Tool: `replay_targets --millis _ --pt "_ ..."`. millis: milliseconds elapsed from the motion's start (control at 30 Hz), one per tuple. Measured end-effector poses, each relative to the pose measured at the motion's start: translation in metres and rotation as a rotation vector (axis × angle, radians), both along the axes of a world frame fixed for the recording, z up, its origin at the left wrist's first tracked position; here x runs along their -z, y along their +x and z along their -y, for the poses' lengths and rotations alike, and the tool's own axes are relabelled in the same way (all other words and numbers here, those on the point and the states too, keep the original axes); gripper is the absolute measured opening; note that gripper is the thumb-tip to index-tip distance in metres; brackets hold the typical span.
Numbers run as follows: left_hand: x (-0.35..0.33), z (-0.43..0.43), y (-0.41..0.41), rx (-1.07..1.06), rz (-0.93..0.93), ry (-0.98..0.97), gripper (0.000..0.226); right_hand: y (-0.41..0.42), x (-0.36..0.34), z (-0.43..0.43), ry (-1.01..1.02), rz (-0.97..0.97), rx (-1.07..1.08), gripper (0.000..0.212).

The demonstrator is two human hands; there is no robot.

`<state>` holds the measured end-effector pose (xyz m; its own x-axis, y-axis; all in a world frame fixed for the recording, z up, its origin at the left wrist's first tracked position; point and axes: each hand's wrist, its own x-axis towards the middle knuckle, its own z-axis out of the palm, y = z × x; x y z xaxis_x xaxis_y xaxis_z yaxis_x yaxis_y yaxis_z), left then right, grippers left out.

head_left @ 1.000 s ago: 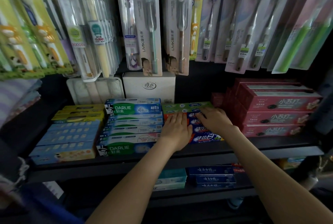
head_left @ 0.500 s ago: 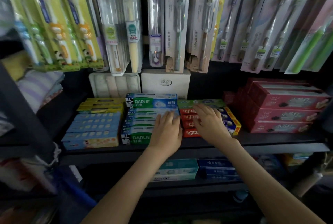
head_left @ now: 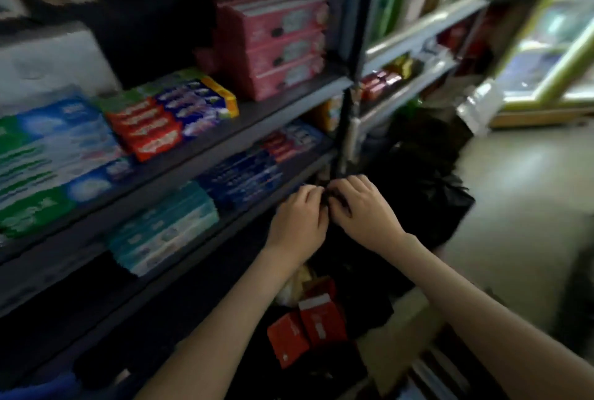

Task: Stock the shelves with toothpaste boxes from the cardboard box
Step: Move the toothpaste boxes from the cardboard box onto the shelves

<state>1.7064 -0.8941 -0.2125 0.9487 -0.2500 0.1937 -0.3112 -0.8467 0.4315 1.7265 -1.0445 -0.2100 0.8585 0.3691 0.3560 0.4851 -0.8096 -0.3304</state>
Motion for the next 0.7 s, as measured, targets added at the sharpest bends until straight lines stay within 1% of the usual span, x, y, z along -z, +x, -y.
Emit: replay_targets --millis 100,267,333,433,533,700 --pt "0.030 0.065 -0.005 0.181 -0.123 0.041 0.044 -0.040 0.039 0.082 -0.046 -0.120 0.211 0.025" --pt "0.082 0.172 -0.035 0.429 -0.335 0.136 0.047 -0.132 0.101 0.208 -0.058 -0.360 0.540 0.026" --pt "0.107 0.214 -0.053 0.509 -0.377 0.178 0.047 -0.175 0.125 0.251 -0.033 -0.449 0.673 0.026" --pt "0.147 0.264 -0.083 0.579 -0.462 0.225 0.048 -0.234 0.161 0.298 0.063 -0.594 0.872 0.037" --pt "0.193 0.311 -0.118 0.597 -0.549 0.297 0.051 -0.288 0.213 0.339 0.116 -0.753 1.019 0.041" --pt "0.288 0.353 -0.158 0.560 -0.676 0.423 0.060 -0.343 0.306 0.382 0.176 -0.983 1.039 0.045"
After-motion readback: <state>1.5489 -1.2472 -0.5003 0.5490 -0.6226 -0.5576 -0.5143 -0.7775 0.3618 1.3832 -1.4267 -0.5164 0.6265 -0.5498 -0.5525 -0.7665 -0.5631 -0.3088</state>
